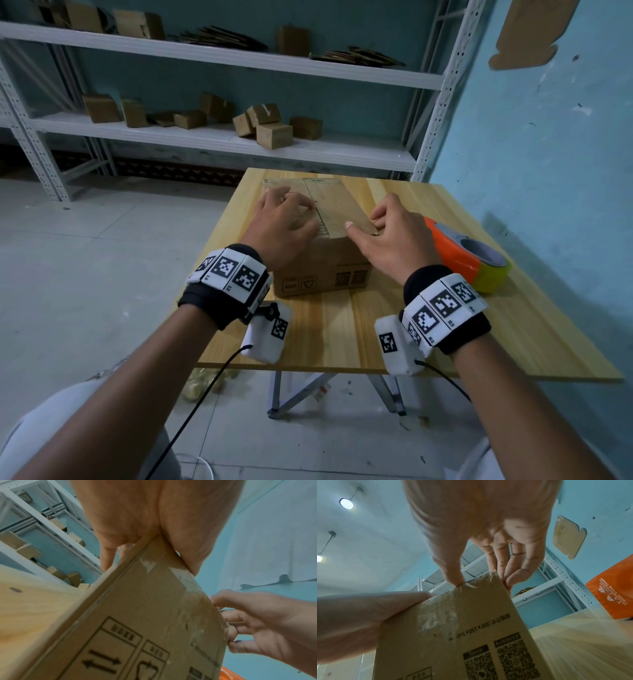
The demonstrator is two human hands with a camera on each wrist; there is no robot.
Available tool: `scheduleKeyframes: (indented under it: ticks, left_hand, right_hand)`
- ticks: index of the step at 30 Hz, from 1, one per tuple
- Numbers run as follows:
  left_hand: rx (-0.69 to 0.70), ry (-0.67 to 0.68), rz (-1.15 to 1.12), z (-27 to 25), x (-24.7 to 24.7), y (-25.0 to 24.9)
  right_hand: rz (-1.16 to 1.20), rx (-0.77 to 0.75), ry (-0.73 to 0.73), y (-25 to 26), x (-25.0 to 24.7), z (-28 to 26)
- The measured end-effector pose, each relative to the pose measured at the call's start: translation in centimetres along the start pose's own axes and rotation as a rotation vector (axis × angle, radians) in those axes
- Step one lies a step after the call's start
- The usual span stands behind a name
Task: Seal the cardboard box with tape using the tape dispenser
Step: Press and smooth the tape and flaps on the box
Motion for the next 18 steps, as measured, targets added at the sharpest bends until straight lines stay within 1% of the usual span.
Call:
scheduleKeyframes:
  ticks: [8, 10, 16, 18]
  left_hand:
    - [0.027, 0.006, -0.091, -0.1, -0.3, 0.6]
    - [0.044, 0.025, -0.108, -0.1, -0.5, 0.8]
    - [-0.064, 0.097, -0.163, -0.2, -1.5, 2.2]
    - [-0.068, 0.123, -0.171, -0.5, -1.7, 2.2]
  right_hand:
    - [0.180, -0.002, 0.015, -1.5, 0.0, -0.1]
    - [0.200, -0.014, 0.012, -1.8, 0.0, -0.3]
    - [0.197, -0.041, 0.009, -1.8, -0.2, -0.6]
    - [0.182, -0.048, 0.012, -1.7, -0.2, -0.6]
Point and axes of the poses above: each hand's wrist, its own z-axis towards the middle knuckle, its own x-axis out of the palm, y = z × x, the point moved 3 cm from there along z, towards the middle knuckle, and after that the axes turned 5 degrees about -z, right-handed, at the moved point
